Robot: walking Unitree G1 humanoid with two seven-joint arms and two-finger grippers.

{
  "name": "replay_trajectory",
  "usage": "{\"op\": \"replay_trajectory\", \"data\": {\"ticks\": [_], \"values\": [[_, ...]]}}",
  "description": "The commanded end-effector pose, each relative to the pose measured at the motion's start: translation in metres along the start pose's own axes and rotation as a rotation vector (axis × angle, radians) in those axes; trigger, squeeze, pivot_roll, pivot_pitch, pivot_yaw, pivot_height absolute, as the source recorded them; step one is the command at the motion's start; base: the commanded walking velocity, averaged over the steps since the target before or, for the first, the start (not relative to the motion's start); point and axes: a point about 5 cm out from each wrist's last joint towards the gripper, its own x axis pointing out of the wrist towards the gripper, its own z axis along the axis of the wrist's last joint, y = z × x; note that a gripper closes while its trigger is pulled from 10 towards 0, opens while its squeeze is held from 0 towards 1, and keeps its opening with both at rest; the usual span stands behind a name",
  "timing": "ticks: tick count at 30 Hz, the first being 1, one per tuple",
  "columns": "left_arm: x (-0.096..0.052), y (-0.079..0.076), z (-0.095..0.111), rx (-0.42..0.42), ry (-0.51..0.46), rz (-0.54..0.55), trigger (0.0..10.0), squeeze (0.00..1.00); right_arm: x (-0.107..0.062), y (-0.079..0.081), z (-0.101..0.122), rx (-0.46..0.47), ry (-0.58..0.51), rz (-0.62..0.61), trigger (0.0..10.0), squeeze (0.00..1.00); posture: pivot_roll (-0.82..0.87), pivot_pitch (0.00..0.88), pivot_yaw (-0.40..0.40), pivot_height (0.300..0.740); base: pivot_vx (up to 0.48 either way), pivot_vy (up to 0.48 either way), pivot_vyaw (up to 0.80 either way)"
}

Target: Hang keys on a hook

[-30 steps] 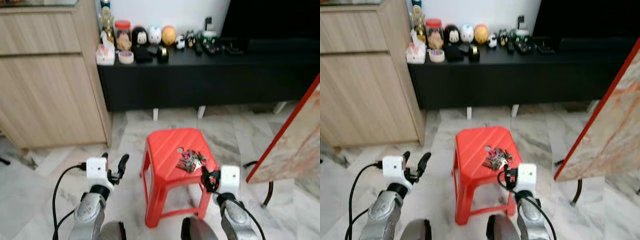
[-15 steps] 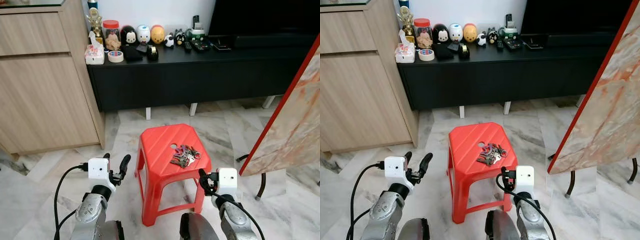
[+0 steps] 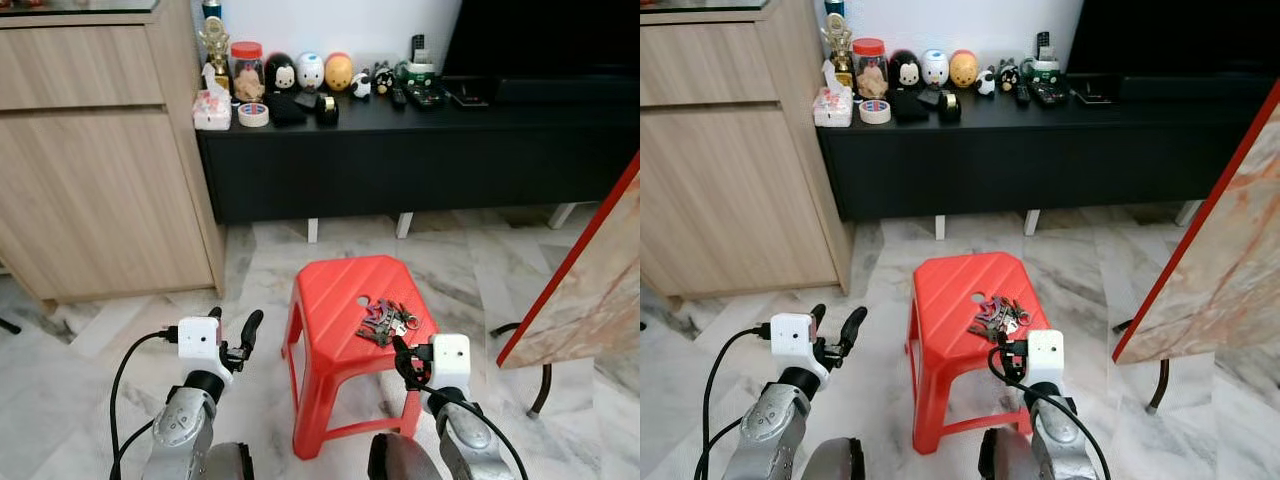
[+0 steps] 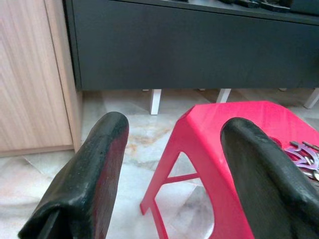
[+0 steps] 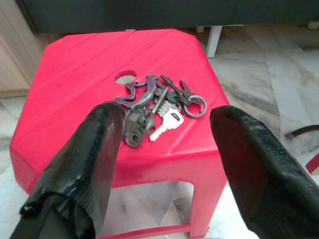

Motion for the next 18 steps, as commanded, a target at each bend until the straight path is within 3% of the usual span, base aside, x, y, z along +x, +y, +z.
{"op": "replay_trajectory", "data": {"ticks": [1, 4, 9, 18], "values": [[0.0007, -0.0033, -0.0013, 0.017, 0.005, -0.019, 10.0, 0.00, 0.0009, -0.0005, 0.0000, 0.000, 0.002, 0.001, 10.0, 0.00, 0.02, 0.022, -0.081, 0.589, 0.300, 0.000, 0.00], [0.0006, -0.0034, -0.0010, 0.016, 0.002, -0.019, 10.0, 0.00, 0.0006, 0.0001, -0.0006, -0.011, 0.003, 0.010, 10.0, 0.00, 0.02, 0.023, -0.081, 0.589, 0.315, 0.000, 0.00], [0.0005, -0.0039, -0.0010, 0.016, 0.002, -0.022, 10.0, 0.00, -0.0001, 0.0015, -0.0012, -0.010, -0.001, 0.017, 10.0, 0.00, 0.02, 0.023, -0.081, 0.589, 0.324, 0.000, 0.70], [0.0005, -0.0057, -0.0024, 0.018, 0.010, -0.031, 10.0, 0.00, -0.0002, -0.0044, -0.0050, 0.016, 0.016, -0.014, 10.0, 0.00, 0.02, 0.025, -0.082, 0.589, 0.323, 0.000, 0.00]]}}
